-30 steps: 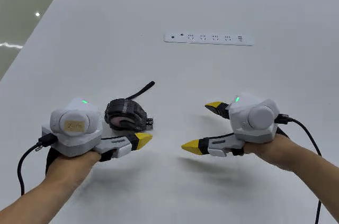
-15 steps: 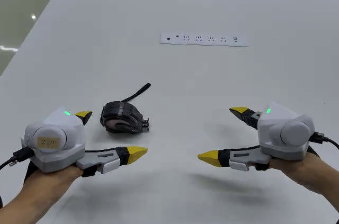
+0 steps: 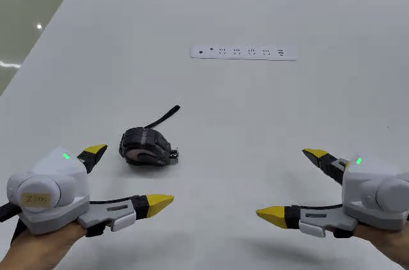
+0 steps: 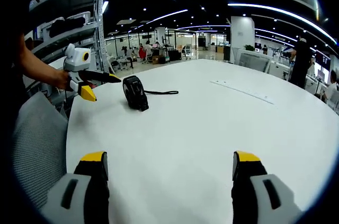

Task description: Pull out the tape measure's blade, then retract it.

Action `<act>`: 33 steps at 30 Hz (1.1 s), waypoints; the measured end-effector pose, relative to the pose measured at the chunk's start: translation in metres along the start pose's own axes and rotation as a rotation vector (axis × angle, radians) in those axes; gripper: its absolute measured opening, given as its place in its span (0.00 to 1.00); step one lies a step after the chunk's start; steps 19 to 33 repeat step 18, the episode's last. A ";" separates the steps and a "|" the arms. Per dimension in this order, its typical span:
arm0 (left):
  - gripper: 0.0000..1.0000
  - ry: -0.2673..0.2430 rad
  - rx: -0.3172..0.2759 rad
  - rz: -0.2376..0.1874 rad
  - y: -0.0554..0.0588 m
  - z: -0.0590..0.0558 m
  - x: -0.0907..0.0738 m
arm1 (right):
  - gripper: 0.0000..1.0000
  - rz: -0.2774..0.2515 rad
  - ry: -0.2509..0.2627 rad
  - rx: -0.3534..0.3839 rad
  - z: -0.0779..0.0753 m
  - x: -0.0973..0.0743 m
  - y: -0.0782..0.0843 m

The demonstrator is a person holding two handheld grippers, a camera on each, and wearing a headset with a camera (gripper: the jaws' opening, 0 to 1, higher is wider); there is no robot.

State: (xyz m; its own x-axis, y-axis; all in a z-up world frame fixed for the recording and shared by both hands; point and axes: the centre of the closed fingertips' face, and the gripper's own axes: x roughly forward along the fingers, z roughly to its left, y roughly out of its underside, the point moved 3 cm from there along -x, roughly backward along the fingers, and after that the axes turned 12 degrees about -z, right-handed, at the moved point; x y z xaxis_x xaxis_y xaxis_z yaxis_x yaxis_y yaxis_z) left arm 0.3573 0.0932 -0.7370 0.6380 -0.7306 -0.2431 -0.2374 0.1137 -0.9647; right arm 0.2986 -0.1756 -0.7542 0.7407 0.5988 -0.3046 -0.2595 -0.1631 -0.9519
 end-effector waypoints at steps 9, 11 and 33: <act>1.00 0.014 -0.004 0.000 0.010 -0.003 -0.012 | 1.00 -0.024 0.009 -0.008 0.001 -0.016 0.000; 1.00 0.016 0.007 0.002 0.014 -0.002 -0.015 | 1.00 -0.035 0.009 -0.011 0.001 -0.017 -0.002; 1.00 0.012 0.018 -0.002 0.015 0.002 -0.022 | 1.00 -0.044 0.011 -0.007 0.002 -0.019 -0.003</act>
